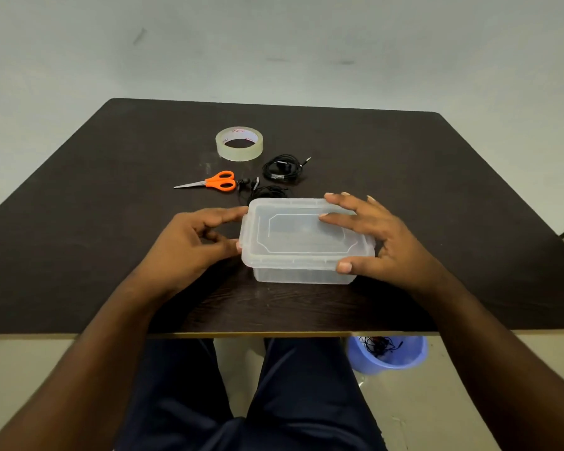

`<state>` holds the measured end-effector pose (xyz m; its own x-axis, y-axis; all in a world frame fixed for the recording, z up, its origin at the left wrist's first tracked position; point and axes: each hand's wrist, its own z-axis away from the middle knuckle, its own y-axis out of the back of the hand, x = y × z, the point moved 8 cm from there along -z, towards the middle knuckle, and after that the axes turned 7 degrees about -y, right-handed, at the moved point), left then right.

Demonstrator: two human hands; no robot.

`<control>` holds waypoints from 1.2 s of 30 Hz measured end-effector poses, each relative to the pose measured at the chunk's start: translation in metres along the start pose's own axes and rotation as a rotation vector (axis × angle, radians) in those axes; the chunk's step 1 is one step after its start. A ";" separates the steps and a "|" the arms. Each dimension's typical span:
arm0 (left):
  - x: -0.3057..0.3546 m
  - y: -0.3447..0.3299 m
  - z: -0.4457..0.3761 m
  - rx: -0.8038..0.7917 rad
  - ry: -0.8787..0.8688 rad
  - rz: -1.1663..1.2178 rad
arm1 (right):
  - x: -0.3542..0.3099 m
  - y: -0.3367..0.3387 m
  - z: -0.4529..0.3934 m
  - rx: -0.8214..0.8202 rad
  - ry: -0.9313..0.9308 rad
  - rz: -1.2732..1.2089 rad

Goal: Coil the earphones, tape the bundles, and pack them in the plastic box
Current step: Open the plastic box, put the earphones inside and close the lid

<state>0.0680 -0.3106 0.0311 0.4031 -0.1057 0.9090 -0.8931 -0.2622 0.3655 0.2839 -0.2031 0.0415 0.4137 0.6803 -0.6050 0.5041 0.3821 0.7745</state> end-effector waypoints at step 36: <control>0.015 -0.026 -0.119 -0.316 -0.172 -0.720 | 0.051 0.043 -0.122 0.252 -0.138 0.254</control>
<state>0.0731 -0.1916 0.0592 0.9036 -0.1667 0.3946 -0.4062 -0.0409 0.9129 0.2339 -0.0758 0.0663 0.6392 0.6361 -0.4322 0.5360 0.0346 0.8435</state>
